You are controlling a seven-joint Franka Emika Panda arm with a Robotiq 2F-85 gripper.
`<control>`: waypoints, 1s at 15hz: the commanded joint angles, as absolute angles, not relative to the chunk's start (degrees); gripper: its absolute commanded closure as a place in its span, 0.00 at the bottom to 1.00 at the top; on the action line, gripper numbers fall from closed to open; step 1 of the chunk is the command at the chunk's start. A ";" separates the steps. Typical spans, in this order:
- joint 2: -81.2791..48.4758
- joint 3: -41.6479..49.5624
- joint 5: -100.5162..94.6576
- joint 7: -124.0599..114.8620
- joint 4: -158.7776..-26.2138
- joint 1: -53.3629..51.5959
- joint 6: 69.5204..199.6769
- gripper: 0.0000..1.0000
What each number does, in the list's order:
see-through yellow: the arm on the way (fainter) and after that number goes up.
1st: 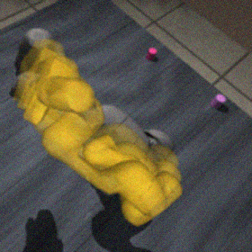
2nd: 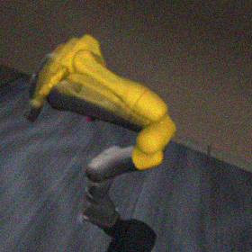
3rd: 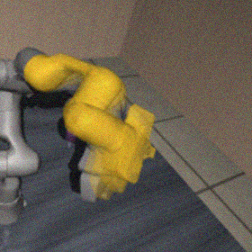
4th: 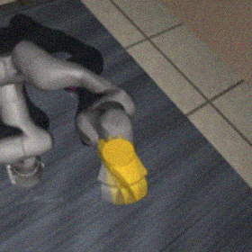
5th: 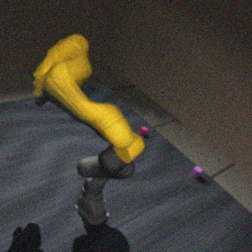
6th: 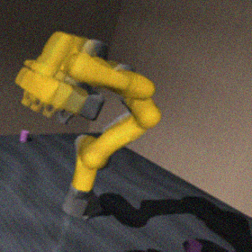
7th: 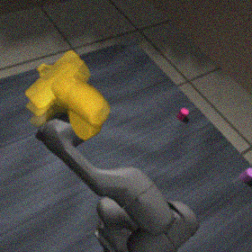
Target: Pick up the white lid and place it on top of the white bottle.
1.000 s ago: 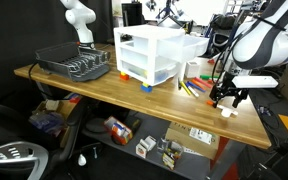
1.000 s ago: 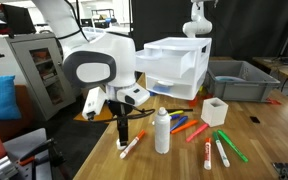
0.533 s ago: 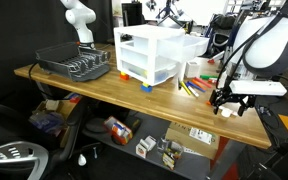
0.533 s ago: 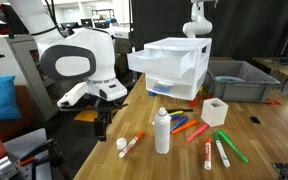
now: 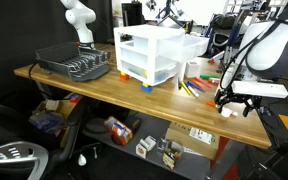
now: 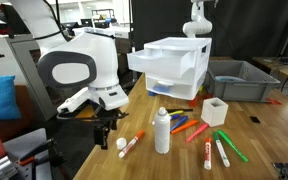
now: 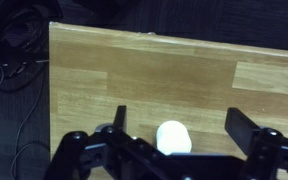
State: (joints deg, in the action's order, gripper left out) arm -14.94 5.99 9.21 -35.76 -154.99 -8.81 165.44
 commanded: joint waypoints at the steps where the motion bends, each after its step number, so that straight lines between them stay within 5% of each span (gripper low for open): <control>1: -16.97 3.29 14.18 -29.55 -152.79 -3.16 167.03 0.00; 15: -20.32 1.72 19.12 -23.69 -150.39 -0.94 167.58 0.00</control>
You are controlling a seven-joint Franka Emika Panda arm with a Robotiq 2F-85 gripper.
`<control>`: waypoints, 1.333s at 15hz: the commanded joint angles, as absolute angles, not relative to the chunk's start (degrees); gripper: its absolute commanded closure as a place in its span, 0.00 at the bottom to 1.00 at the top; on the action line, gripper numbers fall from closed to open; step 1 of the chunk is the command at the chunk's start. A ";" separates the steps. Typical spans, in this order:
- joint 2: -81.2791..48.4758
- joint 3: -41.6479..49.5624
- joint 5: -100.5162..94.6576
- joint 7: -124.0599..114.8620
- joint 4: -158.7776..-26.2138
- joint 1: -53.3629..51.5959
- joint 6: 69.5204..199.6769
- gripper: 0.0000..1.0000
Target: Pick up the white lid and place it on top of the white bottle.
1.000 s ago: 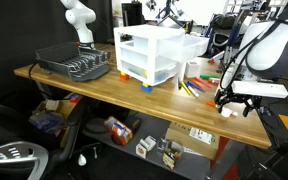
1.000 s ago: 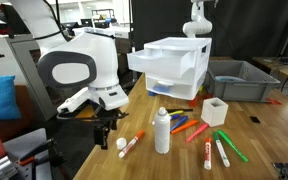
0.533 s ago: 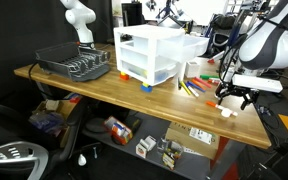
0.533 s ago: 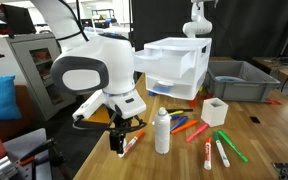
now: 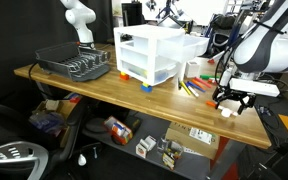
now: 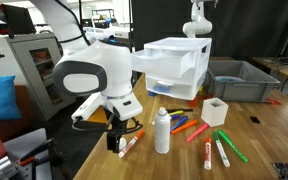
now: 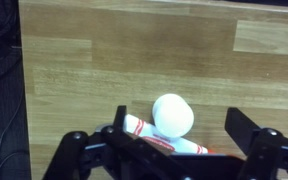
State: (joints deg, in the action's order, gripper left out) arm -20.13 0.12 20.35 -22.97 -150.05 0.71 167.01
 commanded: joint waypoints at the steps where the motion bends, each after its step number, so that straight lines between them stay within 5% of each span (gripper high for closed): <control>1: -20.17 2.16 18.70 -24.00 -150.48 -1.49 167.51 0.00; 20: -18.86 6.30 14.56 -26.51 -151.35 -6.35 169.18 0.00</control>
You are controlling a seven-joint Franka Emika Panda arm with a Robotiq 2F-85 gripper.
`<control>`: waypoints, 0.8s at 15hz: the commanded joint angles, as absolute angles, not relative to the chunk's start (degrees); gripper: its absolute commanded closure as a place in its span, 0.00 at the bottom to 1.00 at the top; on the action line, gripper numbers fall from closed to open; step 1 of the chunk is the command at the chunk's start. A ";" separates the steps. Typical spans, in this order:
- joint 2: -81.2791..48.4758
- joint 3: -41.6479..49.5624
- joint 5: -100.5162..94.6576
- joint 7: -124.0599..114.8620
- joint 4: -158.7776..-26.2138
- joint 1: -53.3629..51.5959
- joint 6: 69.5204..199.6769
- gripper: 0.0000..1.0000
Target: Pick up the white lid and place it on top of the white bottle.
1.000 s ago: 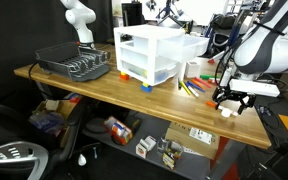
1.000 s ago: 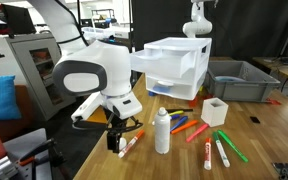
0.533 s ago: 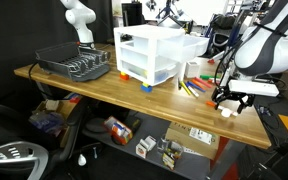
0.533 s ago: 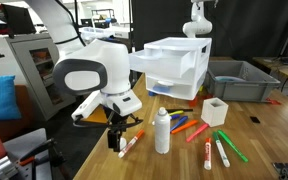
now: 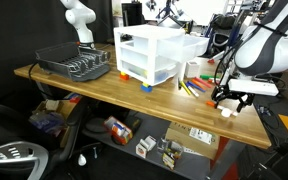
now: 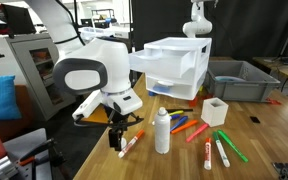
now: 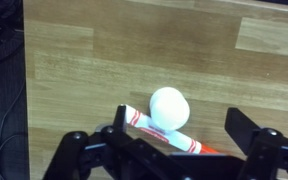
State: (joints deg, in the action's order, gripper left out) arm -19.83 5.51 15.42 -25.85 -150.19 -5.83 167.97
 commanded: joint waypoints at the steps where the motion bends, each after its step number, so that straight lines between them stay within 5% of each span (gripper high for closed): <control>1: -18.85 6.50 14.44 -26.59 -151.42 -6.50 169.41 0.00; 12: -18.58 5.96 14.99 -26.10 -151.50 -5.87 168.83 0.00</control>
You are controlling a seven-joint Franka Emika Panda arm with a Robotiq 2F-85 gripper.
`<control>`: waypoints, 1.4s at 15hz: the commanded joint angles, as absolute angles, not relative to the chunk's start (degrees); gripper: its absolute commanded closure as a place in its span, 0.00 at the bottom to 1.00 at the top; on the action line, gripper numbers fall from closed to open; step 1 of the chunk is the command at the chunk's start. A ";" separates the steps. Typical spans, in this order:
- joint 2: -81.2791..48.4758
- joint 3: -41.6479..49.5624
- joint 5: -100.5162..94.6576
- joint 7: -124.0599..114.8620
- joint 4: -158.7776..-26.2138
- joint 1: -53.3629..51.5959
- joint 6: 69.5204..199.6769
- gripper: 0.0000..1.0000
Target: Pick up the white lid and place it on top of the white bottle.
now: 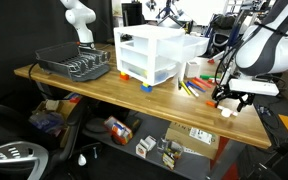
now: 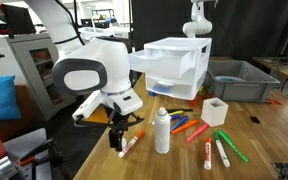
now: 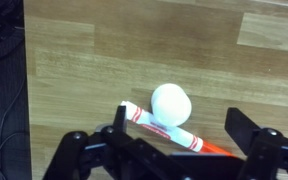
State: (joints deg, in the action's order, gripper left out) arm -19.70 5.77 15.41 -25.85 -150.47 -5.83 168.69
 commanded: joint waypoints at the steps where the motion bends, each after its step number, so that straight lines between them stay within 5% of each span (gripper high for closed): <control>1: -18.59 5.98 14.95 -26.08 -151.52 -5.89 168.87 0.00; 2: -18.54 5.90 14.99 -26.10 -151.69 -5.97 169.17 0.00; 5: -18.57 5.94 14.95 -26.10 -151.72 -6.02 169.57 0.34; 12: -18.48 5.79 15.07 -25.92 -151.70 -5.84 169.58 0.84; 21: -17.16 5.74 14.73 -25.67 -152.01 -5.99 168.38 0.87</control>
State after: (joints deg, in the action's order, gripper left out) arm -19.51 5.72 15.40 -25.84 -150.61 -5.84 168.87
